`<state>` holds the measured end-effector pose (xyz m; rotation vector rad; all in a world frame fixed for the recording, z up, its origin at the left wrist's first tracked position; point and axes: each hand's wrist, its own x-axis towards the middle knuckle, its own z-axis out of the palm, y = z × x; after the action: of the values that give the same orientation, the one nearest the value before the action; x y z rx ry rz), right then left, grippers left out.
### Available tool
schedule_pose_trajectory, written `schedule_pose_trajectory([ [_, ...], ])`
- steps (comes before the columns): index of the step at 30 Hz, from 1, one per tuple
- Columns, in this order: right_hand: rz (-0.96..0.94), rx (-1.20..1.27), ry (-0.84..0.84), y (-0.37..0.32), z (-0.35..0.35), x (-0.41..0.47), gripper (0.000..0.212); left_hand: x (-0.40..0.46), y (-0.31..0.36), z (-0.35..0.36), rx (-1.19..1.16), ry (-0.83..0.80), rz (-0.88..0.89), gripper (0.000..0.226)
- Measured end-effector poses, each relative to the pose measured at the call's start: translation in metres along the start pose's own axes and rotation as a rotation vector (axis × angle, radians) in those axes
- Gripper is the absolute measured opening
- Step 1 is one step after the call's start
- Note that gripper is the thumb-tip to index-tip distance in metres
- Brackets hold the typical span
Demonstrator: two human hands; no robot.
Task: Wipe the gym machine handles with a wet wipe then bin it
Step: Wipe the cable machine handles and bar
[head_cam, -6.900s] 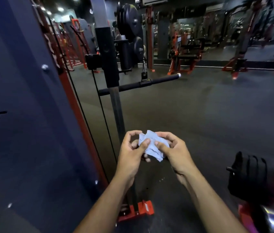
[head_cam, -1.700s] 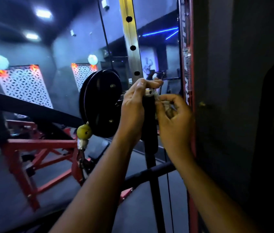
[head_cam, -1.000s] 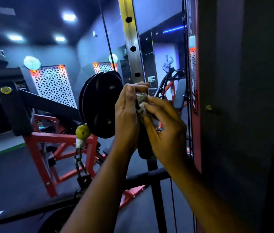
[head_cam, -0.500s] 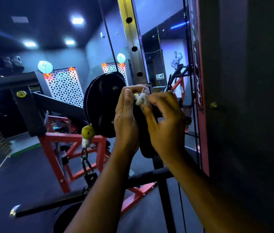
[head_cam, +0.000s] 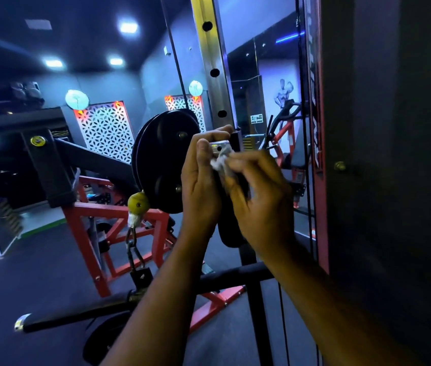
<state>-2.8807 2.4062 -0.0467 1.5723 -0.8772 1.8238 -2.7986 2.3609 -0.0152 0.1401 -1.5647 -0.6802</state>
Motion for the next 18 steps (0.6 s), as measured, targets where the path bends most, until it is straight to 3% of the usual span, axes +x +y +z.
schedule_pose_trajectory([
  [3, -0.027, -0.023, -0.098, 0.014, -0.011, -0.020, 0.017, 0.000, -0.003, 0.001, -0.011, -0.005, 0.007, 0.037],
  [7, 0.113, 0.072, -0.018, 0.018, -0.010, -0.006, 0.017, -0.002, -0.007, 0.001, -0.064, -0.003, -0.003, 0.043],
  [10, 0.038, 0.029, 0.042, 0.005, 0.000, 0.012, 0.011, -0.002, -0.011, 0.001, -0.174, -0.022, 0.000, 0.053],
  [16, -0.146, -0.105, -0.141, 0.013, -0.012, -0.015, 0.017, -0.005, -0.008, 0.001, -0.233, -0.013, -0.025, 0.062],
  [18, -0.099, -0.039, -0.161, 0.019, -0.018, -0.015, 0.015, -0.004, -0.008, 0.002, -0.210, -0.002, -0.035, 0.060],
])
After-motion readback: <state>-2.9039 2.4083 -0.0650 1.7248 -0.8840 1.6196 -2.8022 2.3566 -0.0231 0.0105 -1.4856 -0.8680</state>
